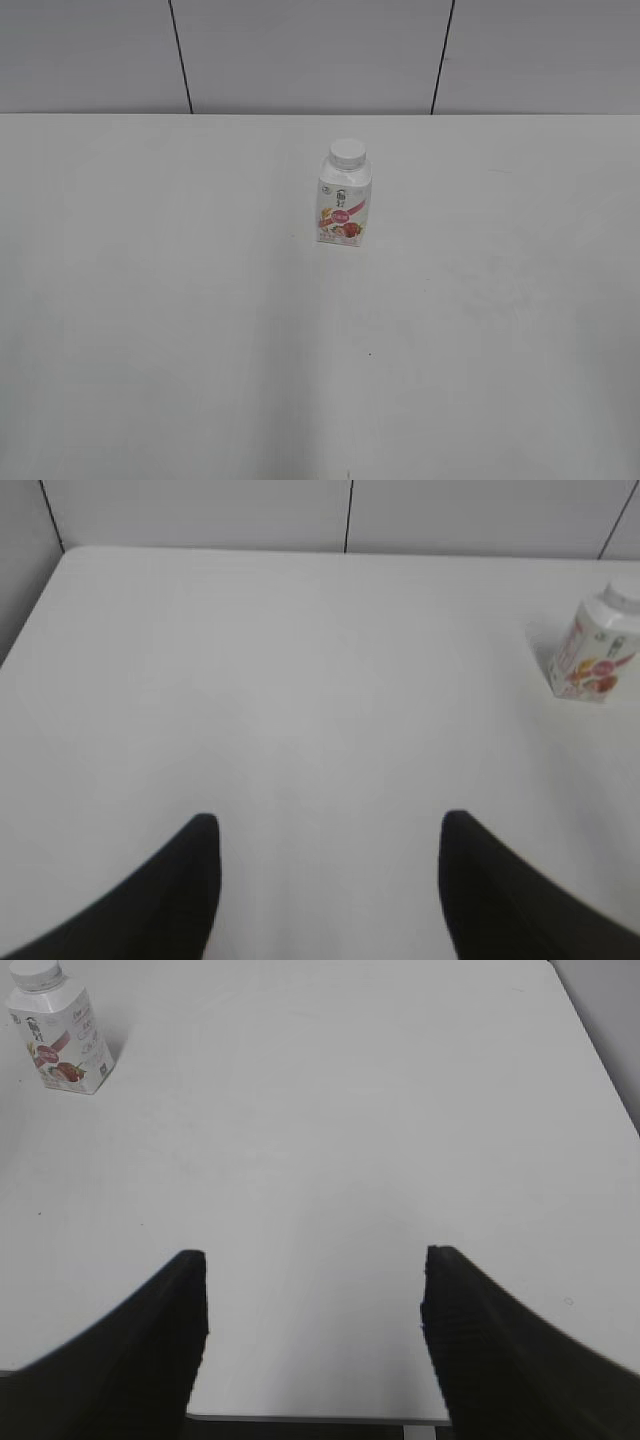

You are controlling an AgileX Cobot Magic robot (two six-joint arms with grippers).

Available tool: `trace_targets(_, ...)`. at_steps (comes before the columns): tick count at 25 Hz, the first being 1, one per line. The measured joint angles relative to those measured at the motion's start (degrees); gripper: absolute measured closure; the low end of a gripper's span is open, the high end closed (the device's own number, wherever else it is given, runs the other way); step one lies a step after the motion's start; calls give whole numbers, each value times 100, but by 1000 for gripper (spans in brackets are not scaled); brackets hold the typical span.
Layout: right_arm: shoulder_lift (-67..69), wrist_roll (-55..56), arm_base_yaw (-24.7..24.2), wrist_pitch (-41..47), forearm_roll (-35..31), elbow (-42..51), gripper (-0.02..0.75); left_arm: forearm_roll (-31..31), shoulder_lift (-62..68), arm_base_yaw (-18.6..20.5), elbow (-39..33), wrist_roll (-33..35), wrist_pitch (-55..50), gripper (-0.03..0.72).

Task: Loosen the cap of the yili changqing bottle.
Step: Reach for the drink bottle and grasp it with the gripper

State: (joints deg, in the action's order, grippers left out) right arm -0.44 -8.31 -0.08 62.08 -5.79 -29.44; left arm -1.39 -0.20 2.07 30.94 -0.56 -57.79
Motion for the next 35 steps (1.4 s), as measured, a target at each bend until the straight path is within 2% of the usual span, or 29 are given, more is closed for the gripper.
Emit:
trace_targets(5,0,0,0,0,0,0,204,0,554,0,151,0,1315,256)
trace_targets(15,0,0,0,0,0,0,204,0,2606,0,151,249,4093,256)
trace_targets(24,0,0,0,0,0,0,204,41,4825,-83,151,261,5503,256)
trace_targets(30,0,0,0,0,-6,0,204,693,6327,-245,137,159,6929,256)
trace_targets(32,0,0,0,0,-6,0,204,1322,6916,-253,137,-469,7351,256)
trace_targets(35,0,0,0,0,-6,0,204,2693,7680,-264,131,-1718,8377,256)
